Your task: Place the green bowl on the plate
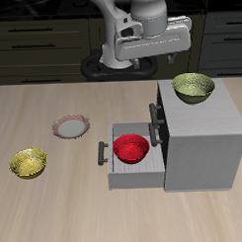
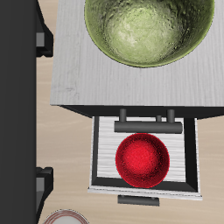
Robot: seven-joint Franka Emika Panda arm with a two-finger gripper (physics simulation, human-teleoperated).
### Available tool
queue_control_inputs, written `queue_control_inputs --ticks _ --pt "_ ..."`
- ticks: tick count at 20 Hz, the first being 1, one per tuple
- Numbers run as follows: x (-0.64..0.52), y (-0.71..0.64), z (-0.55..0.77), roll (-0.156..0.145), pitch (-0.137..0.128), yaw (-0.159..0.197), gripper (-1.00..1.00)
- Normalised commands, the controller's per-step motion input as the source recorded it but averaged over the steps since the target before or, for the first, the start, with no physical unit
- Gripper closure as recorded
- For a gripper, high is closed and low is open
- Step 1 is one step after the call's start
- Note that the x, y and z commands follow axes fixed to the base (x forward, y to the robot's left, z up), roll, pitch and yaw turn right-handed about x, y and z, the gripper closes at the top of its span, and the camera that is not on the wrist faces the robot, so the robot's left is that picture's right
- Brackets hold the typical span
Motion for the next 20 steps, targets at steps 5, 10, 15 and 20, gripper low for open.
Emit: queue_control_inputs --ticks 5,10,15,20 --pt "0.15 0.18 0.11 0.016 -0.005 -0.018 -1.0" --pt "0.2 0.24 0.09 0.011 -0.002 -0.025 -1.0" --pt "0.16 0.08 0.09 -0.006 -0.002 -0.005 -1.0" --pt "0.21 0.16 0.08 0.005 0.002 0.001 -1.0"
